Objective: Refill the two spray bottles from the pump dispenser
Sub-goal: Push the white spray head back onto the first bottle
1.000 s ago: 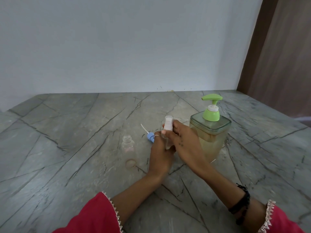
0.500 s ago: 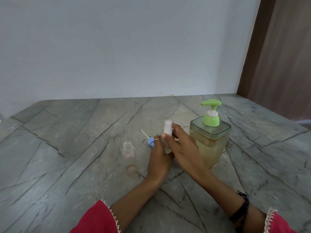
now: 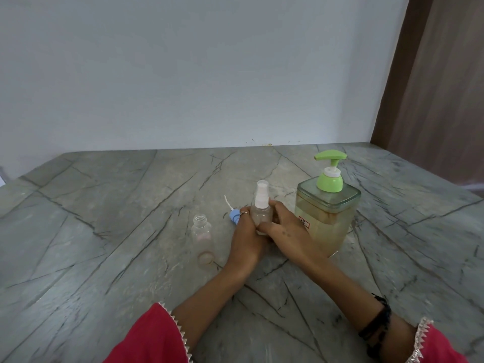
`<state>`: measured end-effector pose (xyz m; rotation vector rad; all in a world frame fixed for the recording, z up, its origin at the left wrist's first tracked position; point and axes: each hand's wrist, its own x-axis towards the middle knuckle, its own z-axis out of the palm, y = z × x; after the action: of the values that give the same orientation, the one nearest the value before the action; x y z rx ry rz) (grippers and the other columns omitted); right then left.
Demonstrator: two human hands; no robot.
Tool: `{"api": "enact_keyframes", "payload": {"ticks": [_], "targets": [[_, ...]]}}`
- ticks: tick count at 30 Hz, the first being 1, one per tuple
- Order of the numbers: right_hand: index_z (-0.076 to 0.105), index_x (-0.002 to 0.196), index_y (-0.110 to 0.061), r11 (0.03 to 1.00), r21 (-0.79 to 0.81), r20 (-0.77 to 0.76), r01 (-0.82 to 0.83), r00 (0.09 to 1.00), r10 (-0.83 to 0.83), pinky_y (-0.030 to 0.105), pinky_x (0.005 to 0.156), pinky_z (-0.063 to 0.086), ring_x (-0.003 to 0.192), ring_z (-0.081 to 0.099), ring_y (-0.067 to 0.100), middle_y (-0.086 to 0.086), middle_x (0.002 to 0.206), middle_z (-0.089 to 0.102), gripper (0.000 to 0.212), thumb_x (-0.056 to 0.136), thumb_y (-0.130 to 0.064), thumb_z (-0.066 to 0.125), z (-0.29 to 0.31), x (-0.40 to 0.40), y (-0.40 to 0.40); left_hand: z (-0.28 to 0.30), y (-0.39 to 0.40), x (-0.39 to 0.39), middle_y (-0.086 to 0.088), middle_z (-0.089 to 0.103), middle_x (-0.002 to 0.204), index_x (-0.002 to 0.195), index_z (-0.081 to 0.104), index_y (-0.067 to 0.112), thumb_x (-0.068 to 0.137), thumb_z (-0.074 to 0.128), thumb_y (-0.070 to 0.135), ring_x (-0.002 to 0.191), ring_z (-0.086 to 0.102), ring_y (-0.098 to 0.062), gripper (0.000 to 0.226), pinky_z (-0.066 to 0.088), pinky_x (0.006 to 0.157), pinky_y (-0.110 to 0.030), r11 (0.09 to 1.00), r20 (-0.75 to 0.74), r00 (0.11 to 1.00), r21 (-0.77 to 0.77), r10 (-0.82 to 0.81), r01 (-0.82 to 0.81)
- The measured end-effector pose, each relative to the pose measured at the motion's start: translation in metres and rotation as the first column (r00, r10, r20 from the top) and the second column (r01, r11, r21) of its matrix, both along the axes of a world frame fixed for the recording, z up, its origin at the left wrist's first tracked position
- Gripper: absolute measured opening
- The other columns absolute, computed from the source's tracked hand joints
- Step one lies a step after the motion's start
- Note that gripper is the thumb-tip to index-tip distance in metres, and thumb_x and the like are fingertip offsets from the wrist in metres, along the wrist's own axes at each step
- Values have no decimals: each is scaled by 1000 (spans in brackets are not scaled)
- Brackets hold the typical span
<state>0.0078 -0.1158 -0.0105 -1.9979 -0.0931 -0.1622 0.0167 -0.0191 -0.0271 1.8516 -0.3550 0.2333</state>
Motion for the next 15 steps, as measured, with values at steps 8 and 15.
{"api": "enact_keyframes", "payload": {"ticks": [8,15], "targets": [[44,132,-17,906,-395,226,153,972,-66,29,91,42,104,54,18,4,115,52,42,95,-36,50,-13,4,4,-2,4,6,10,50,87,105,45,16,85,57,-4,74,52,0,31,40,62,0,992,5,993,33,121,-122],[26,142,-24,932,-334,277,139,960,-44,36,90,47,101,60,21,6,125,59,56,94,-26,56,-12,5,7,-3,8,10,-5,62,106,91,47,32,82,67,8,91,60,-15,33,44,71,-14,984,-38,984,-38,172,-174]]}}
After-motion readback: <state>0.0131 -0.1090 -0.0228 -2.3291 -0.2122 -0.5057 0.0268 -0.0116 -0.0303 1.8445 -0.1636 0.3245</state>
